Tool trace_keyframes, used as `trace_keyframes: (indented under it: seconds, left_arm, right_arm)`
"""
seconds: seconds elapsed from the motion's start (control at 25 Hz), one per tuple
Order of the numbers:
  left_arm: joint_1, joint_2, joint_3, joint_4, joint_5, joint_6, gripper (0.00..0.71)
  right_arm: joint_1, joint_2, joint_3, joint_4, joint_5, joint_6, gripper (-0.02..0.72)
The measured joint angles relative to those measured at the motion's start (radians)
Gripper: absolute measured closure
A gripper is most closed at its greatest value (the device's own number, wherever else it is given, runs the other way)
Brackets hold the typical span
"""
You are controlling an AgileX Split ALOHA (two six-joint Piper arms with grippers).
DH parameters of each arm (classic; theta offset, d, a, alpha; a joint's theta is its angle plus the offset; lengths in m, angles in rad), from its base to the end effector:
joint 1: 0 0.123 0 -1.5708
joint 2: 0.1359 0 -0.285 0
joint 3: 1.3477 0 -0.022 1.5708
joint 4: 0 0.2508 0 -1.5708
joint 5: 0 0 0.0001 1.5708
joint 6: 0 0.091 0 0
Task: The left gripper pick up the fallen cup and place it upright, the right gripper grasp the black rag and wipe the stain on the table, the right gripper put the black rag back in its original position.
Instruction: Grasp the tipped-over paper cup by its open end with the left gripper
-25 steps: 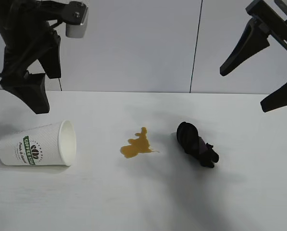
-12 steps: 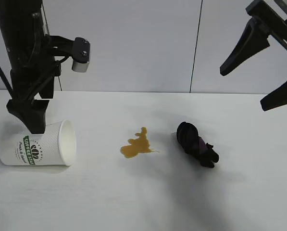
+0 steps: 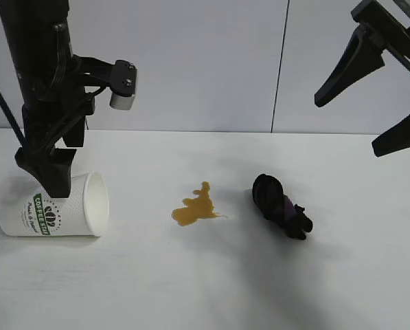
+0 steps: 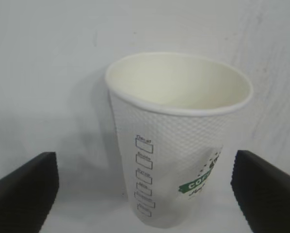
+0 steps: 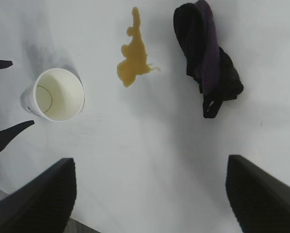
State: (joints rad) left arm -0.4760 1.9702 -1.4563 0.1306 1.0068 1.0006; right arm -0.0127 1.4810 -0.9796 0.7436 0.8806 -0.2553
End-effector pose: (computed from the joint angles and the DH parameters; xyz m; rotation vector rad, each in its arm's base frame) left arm 0.3561 -0.1723 0.1948 2.1087 2.1771 0.2227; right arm 0.2843 0.0439 0.2563 0.2204 2.6707 0.8230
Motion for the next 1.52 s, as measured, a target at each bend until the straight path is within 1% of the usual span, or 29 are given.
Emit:
trace_keyframes:
  seconds: [0.16,0.48,0.92,1.24,1.52]
  left_arm:
    - [-0.017,0.000,0.000,0.011,-0.005,0.000,0.016]
    - [-0.017,0.009,0.001,0.003,0.009,0.000,0.016]
    - [-0.017,0.075,0.001,0.000,0.004,0.000,0.016]
    - [-0.017,0.124,0.001,0.000,-0.043,0.000,0.016]
    - [-0.017,0.156,0.001,0.003,-0.054,0.001,0.016]
  right_arm:
    - [0.000,0.000,0.000,0.000,-0.003,0.000,0.126]
    - [0.000,0.000,0.000,0.000,-0.005,0.000,0.126]
    - [0.000,0.000,0.000,0.000,-0.005,0.000,0.126]
    - [0.000,0.000,0.000,0.000,-0.008,0.000,0.126]
    - [0.000,0.000,0.000,0.000,-0.009,0.000,0.126]
